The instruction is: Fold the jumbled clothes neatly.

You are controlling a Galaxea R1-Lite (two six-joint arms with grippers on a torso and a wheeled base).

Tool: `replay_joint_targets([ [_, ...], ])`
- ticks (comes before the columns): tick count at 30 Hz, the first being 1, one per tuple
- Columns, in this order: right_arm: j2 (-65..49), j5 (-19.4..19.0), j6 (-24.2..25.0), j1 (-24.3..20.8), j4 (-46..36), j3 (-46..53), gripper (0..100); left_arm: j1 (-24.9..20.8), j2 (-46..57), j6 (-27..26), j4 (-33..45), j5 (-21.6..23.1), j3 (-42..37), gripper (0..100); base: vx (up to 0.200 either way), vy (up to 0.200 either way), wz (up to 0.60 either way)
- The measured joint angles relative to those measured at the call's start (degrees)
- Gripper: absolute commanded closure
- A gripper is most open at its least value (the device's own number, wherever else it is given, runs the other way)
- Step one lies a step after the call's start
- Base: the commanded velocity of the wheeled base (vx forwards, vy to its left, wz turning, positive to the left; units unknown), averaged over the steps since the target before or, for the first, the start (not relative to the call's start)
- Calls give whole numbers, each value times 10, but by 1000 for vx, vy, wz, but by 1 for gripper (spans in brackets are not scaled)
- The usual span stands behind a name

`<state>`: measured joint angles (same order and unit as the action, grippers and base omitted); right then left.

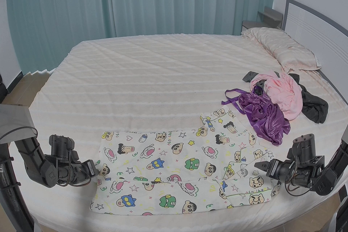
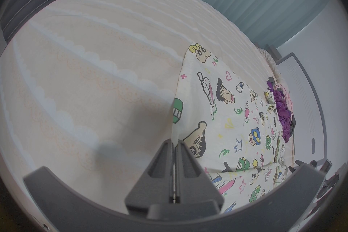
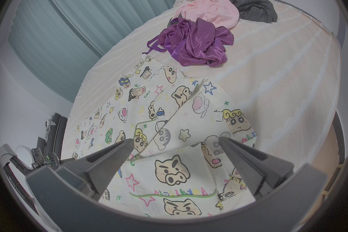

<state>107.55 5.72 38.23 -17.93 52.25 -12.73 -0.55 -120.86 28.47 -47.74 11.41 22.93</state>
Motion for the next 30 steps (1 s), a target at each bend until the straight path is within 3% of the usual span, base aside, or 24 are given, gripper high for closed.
replay_joint_targets([
  [2, 0, 0, 0, 0, 0, 0, 0, 0, 0, -1, 0, -1, 0, 100, 0, 0, 0],
  [3, 0, 0, 0, 0, 0, 0, 0, 0, 0, -1, 0, -1, 0, 0, 0, 0, 0],
  [30, 2, 0, 0, 0, 0, 1, 0, 21, 65, 54, 0, 7, 13, 0, 0, 0, 0],
])
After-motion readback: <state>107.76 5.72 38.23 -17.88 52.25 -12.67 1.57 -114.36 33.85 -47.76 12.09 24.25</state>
